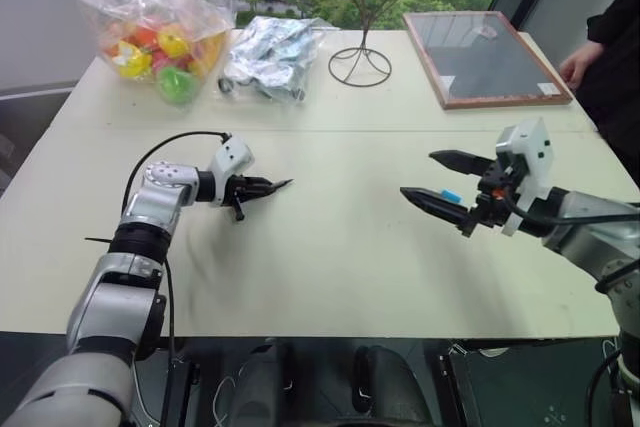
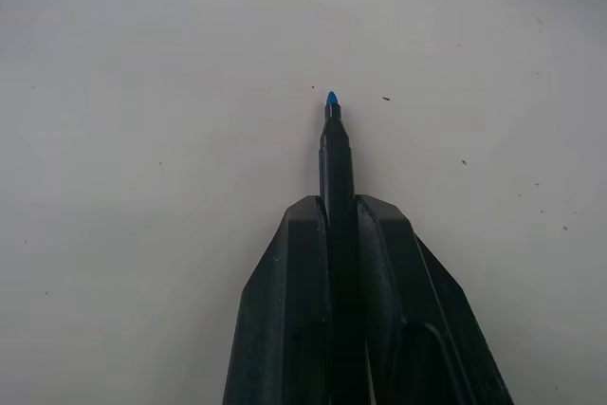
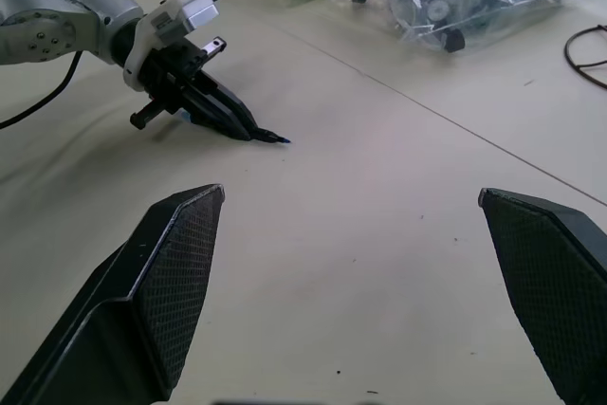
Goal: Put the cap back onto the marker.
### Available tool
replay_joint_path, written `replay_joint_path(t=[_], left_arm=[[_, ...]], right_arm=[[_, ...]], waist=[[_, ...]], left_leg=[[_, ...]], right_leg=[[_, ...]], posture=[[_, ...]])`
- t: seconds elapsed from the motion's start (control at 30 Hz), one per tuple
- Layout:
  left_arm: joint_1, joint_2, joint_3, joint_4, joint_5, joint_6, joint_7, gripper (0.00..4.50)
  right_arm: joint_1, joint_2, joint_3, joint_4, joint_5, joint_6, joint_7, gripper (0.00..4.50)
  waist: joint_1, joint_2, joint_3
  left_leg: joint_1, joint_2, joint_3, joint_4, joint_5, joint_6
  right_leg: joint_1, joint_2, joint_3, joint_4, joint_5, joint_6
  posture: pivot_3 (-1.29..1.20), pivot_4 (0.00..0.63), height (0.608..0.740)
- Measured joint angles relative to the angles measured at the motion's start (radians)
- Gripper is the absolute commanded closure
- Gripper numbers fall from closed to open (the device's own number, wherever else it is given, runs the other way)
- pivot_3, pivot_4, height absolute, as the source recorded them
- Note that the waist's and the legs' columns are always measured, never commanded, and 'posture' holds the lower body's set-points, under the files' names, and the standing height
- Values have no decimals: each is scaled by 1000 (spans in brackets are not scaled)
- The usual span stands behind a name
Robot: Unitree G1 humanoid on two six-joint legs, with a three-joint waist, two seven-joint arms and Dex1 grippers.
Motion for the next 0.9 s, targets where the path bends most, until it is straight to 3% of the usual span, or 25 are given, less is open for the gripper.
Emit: replay_joint_path(t=[0.2,0.4,0.57,0.9], left_arm=[[2,21,4,12,0,-53,14,4480],[-89,131,6,42,-14,-79,-129,4480],[-104,182,49,-139,-115,18,-266,4480],[56,229,97,-337,-168,161,-210,4480]], right_arm=[[9,-2,6,182,-168,-161,22,0],[36,-70,62,490,-358,-395,186,0],[-32,-68,81,726,-445,-570,272,0],[-172,-4,169,1036,-535,-780,431,0]], waist=[[1,0,0],[0,0,0],[-4,1,0],[-20,1,0]], left_leg=[[0,0,1,0,0,0],[0,0,1,0,0,0],[0,0,2,1,3,-5],[0,0,1,1,4,-7]], right_leg=[[0,0,0,0,0,0],[0,0,0,0,0,1],[0,0,0,1,0,2],[0,0,0,1,0,2]], posture=[[0,150,740],[0,150,740],[0,150,740],[0,150,740]])
